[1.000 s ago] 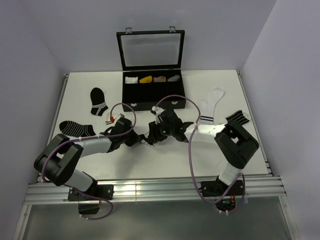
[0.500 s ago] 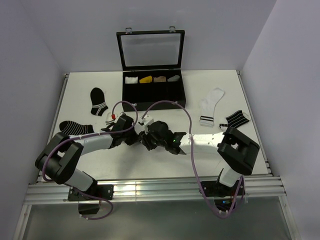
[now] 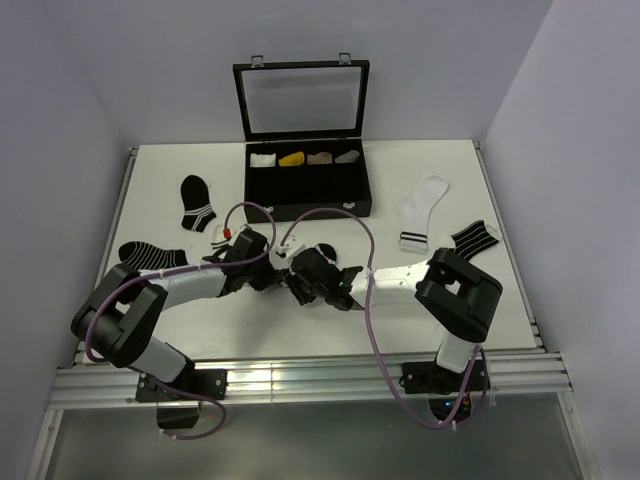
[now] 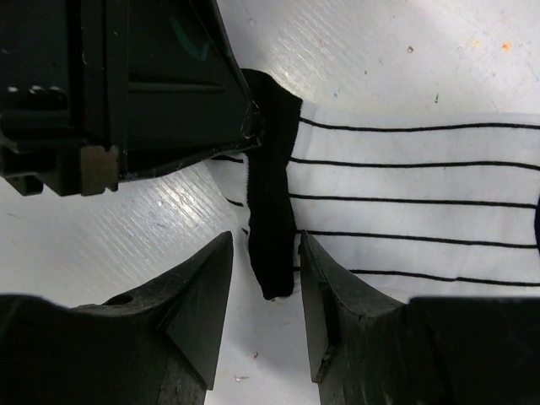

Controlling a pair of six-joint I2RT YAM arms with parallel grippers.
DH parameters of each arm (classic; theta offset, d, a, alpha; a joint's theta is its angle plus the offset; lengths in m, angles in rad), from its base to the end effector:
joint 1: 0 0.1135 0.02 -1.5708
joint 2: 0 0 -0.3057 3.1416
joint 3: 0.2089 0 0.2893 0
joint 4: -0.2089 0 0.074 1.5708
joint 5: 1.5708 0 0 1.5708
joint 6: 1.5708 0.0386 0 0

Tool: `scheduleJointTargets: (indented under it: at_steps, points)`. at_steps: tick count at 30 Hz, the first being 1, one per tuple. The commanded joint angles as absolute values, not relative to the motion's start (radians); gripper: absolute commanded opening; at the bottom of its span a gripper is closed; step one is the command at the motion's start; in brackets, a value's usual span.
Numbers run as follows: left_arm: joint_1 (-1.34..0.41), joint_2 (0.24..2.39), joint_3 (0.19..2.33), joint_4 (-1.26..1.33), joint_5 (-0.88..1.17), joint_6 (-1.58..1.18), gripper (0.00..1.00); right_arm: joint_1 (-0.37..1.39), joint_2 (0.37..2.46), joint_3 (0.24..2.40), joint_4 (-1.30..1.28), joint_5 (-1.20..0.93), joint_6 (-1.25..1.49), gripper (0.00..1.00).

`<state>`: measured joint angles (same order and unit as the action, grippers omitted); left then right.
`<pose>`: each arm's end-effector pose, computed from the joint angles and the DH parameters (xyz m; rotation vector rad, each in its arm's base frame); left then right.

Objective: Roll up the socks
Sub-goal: Roll the sock at the center of the board.

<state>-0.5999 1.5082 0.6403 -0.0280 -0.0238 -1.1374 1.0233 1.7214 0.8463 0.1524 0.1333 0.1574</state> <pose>0.2481 -0.1686 0.1535 -0.7025 2.5098 -0.6781 0.2009 0.3197 0.1627 -0.9130 2.1425 0.4559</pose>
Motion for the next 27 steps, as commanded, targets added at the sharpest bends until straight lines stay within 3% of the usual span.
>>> scheduleJointTargets:
  at_steps: [1,13,27]
  points:
    - [-0.6,1.526,0.67,-0.044,-0.026,-1.12,0.0,1.032,1.712,0.871,0.164,0.167,0.146,0.45]
    - [-0.6,1.536,0.675,-0.046,-0.02,-1.118,0.0,1.063,1.591,0.85,0.181,0.167,0.141,0.45]
    - [-0.6,1.528,0.667,-0.044,-0.011,-1.12,0.0,1.063,1.693,0.877,0.175,0.159,0.155,0.45]
